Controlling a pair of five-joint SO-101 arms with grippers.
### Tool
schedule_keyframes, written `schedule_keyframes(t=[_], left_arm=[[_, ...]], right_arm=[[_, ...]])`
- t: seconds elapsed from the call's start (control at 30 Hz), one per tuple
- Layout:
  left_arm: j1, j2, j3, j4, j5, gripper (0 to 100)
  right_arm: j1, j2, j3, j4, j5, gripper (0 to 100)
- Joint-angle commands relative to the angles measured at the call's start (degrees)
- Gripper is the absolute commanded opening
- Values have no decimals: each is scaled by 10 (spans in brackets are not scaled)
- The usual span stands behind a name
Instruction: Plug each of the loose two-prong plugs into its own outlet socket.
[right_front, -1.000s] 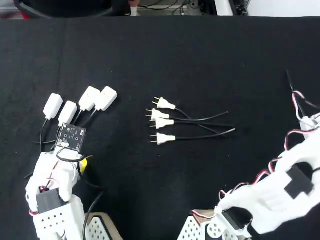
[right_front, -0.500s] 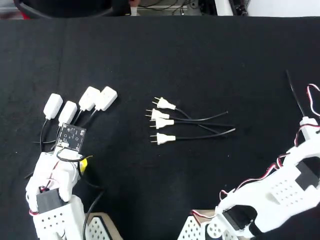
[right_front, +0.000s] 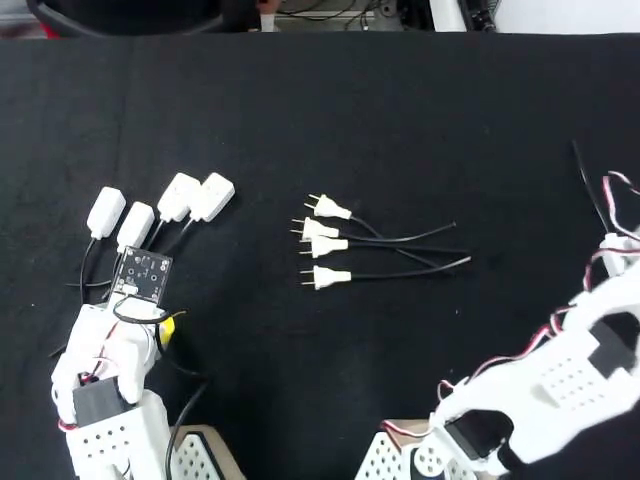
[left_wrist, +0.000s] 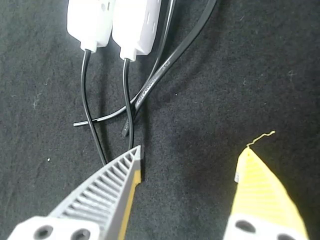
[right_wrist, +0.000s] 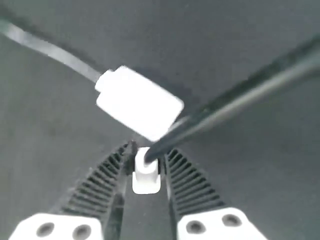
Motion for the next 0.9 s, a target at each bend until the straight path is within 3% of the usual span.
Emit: schedule_keyframes(t=[0.0, 0.2, 0.43, 0.7, 0.87], left_arm=[[7, -3, 10, 1, -5, 299], [7, -3, 10, 1, -5, 299], [15, -3, 10, 2, -5, 299], [132, -5, -3, -3, 4, 299], [196, -5, -82, -18, 124, 299]], right_arm=[[-72, -29, -1, 80, 70, 11], [-197, -146, 85, 142, 130, 11], [-405, -411, 305, 97, 125, 11], [-684, -765, 537, -47, -67, 11], [-779, -916, 693, -185, -176, 11]])
